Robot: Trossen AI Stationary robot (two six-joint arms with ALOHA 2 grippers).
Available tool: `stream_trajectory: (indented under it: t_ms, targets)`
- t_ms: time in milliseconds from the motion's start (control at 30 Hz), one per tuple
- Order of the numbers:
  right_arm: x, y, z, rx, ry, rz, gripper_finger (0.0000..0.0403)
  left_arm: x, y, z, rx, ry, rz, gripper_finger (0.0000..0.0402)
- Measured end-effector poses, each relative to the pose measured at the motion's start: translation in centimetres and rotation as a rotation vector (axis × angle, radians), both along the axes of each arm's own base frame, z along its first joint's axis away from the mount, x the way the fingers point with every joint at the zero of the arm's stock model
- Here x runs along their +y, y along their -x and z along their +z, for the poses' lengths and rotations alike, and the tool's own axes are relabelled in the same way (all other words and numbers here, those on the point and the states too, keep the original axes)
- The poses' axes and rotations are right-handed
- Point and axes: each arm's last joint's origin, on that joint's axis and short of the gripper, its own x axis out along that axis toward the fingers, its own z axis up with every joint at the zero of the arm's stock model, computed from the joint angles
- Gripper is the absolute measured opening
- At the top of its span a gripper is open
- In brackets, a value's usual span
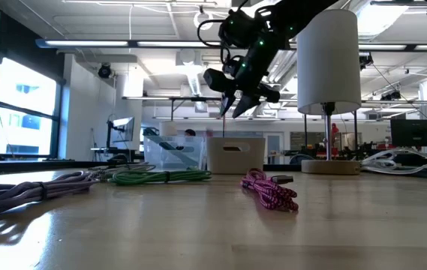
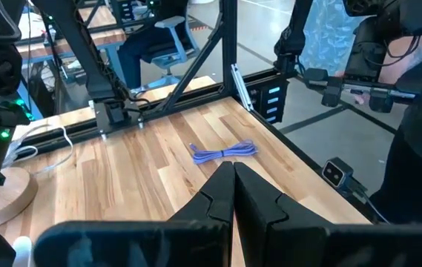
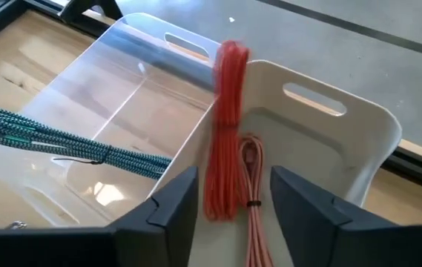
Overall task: Pick & Place USB Port
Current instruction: Put the white and black charger cable into the transparent bin
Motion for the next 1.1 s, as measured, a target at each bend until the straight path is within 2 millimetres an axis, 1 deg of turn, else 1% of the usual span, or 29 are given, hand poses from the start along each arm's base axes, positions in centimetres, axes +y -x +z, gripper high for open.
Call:
stream_trajectory:
  t_ms: [100,167,233,300,433,533,600,733,800,900,1000,1100]
  targets:
    - [0.1,0.0,0.2,-0.004,-0.001,0.015,0.0178,0.0,0.0,-0.1,0.010,0.008,0.001,0.0003]
    - [0.2,0.0,0.5,-0.011,-0.004,0.059,0.0183,0.0,0.1,-0.2,0.022,0.013,0.001,0.0003]
    - [0.3,-0.1,0.9,-0.018,-0.011,0.135,0.0184,0.0,0.1,-0.3,0.037,0.021,-0.007,0.0003]
    - [0.9,-0.3,1.5,-0.028,0.000,0.248,0.0178,-0.2,0.2,-0.4,0.059,0.038,-0.020,0.0003]
    - [4.0,-0.6,2.9,-0.020,0.027,0.456,0.0151,-0.8,0.7,-0.3,0.065,0.032,-0.031,0.0003]
    - [6.8,-0.6,4.5,-0.057,0.036,0.612,0.0136,-1.0,1.4,0.0,0.045,0.032,-0.033,0.0003]
    - [8.7,-0.2,5.8,-0.095,0.027,0.726,0.0132,-1.2,2.1,0.4,0.028,0.050,-0.033,0.0003]
    - [12.6,1.5,9.6,-0.254,-0.005,0.991,0.0131,-1.4,4.2,1.3,-0.002,0.107,-0.020,0.0003]
    - [14.3,2.7,11.6,-0.328,0.004,1.070,0.0131,-1.5,5.3,1.6,-0.032,0.102,0.008,0.0003]
    - [16.7,4.9,14.0,-0.388,0.028,1.143,0.0131,-1.4,6.7,2.2,-0.093,0.068,0.093,0.0003]
    - [18.9,6.9,15.7,-0.432,0.043,1.207,0.0130,-1.2,8.1,2.6,-0.160,-0.007,0.232,0.0003]
    - [21.1,8.7,16.7,-0.441,0.043,1.244,0.0130,-0.9,9.2,2.8,-0.196,-0.051,0.382,0.0003]
